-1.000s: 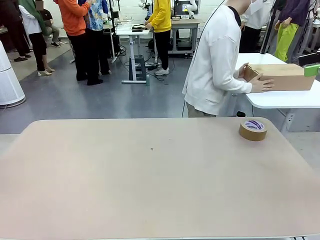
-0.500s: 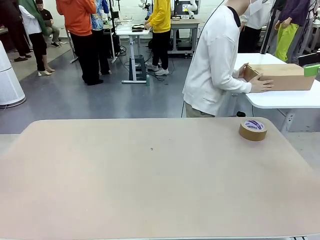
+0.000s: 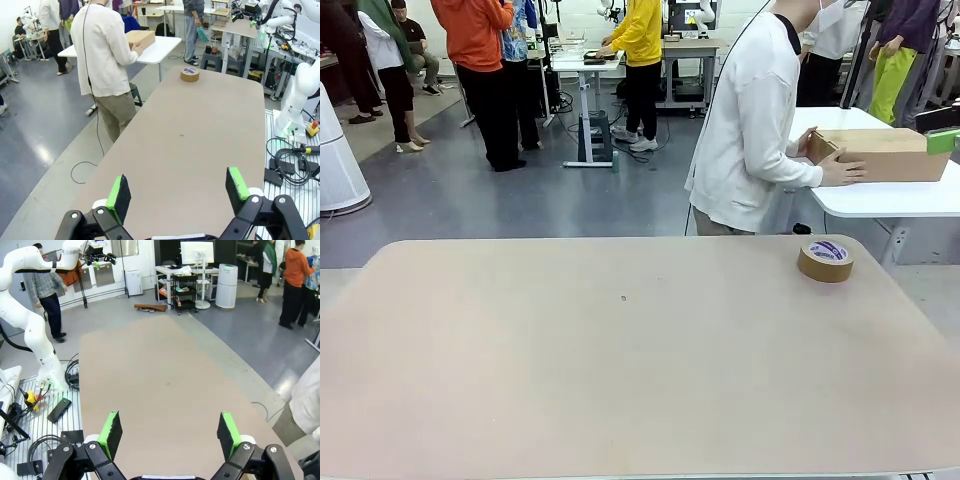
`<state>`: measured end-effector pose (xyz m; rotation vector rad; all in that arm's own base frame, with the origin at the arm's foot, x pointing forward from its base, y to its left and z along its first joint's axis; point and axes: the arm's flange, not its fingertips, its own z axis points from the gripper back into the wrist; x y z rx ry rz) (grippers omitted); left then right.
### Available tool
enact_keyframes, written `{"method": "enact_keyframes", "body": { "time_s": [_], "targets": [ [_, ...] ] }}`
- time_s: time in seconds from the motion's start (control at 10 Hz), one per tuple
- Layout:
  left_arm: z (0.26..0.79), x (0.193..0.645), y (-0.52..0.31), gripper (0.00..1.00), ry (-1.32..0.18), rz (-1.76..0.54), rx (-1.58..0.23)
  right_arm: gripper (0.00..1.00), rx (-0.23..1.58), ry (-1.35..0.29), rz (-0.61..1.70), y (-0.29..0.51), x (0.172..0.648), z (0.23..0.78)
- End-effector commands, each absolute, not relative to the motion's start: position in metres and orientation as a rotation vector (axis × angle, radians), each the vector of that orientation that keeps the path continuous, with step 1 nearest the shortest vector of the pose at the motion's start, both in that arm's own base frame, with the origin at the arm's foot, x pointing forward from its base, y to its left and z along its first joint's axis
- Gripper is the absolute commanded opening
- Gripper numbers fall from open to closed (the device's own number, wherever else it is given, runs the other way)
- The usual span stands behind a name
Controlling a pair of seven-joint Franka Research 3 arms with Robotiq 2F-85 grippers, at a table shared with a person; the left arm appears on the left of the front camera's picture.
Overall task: Wrap the clocks to prevent damage.
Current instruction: After the human seals the box with tape, release both hands from the side flaps of the Package Box.
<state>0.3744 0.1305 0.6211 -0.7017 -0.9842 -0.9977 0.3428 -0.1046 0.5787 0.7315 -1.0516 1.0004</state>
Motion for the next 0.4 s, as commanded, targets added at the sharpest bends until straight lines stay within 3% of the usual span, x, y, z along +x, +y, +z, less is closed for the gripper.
{"method": "enact_keyframes", "body": {
  "time_s": [0.0,0.3],
  "targets": [
    [0.6226,0.3748,0.1296,1.0,-0.991,-1.006,-0.703,1.0,0.741,-1.067,1.001,-0.1041,0.3453,0.5792],
    [0.6226,0.3748,0.1296,1.0,-0.991,-1.006,-0.703,1.0,0.741,-1.067,1.001,-0.1041,0.3453,0.5792]
  ]
}}
